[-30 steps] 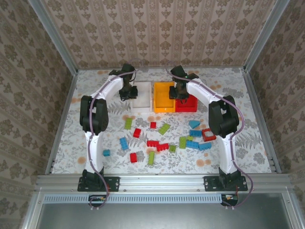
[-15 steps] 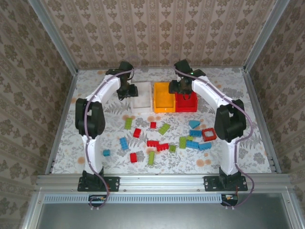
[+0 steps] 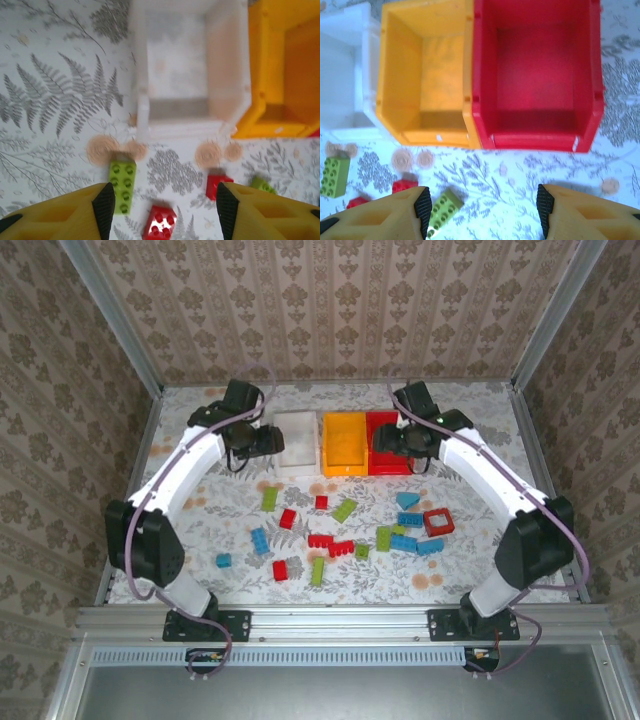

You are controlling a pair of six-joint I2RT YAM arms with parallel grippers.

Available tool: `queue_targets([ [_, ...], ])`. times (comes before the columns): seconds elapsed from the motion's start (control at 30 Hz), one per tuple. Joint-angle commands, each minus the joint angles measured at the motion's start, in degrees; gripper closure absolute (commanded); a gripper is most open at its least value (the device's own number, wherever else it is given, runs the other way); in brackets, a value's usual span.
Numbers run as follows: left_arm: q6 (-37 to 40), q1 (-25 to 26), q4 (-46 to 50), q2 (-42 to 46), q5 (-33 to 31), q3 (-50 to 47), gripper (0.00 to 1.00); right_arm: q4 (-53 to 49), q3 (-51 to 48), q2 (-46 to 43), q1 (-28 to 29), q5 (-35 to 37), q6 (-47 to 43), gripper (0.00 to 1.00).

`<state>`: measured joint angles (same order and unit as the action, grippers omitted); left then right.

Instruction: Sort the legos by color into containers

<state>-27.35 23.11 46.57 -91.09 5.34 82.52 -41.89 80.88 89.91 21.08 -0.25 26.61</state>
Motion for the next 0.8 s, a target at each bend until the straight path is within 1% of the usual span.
queue_targets([
  [0.0, -2.04, 1.97, -1.91, 4.6, 2.34, -5.55, 0.41, -2.95, -4.22, -6.36, 1.07, -1.32, 2.98, 0.39],
  [0.07, -2.7, 2.68, -2.54, 7.7, 2.19, -8.81, 0.41, -4.9, -7.12, -9.7, 2.08, -1.69, 3.66, 0.39],
  [0.1, -3.08, 4.92, -2.98, 9.21, 1.95, -10.63, 0.41, -5.99, -8.34, -11.68, 2.65, -1.84, 3.95, 0.39],
  [0.23, -4.94, 8.88, -5.83, 15.83, 1.41, -17.36, 0.41, -8.45, -13.21, -16.7, 5.67, -2.87, 4.57, 0.39],
  [0.37, -7.3, 13.83, -7.99, 20.98, -1.5, -22.81, 0.41, -10.28, -17.88, -19.98, 8.66, -0.81, 5.58, 0.39],
  [0.43, -8.86, 16.1, -9.11, 22.84, -3.04, -24.79, 0.41, -10.66, -19.34, -20.56, 8.76, 0.51, 5.95, 0.36],
  [0.57, -10.63, 20.28, -12.31, 24.88, -4.95, -27.05, 0.39, -8.68, -20.7, -18.84, 7.7, 3.03, 7.07, 0.29],
  [0.7, -10.35, 22.68, -14.63, 24.91, -5.32, -27.61, 0.39, -6.38, -21.38, -12.54, 2.28, 2.94, 11.49, 0.26],
  [0.77, -10.33, 23.18, -14.99, 24.73, -5.39, -27.67, 0.38, -5.01, -21.29, -9.32, -0.12, 3.68, 13.8, 0.22],
])
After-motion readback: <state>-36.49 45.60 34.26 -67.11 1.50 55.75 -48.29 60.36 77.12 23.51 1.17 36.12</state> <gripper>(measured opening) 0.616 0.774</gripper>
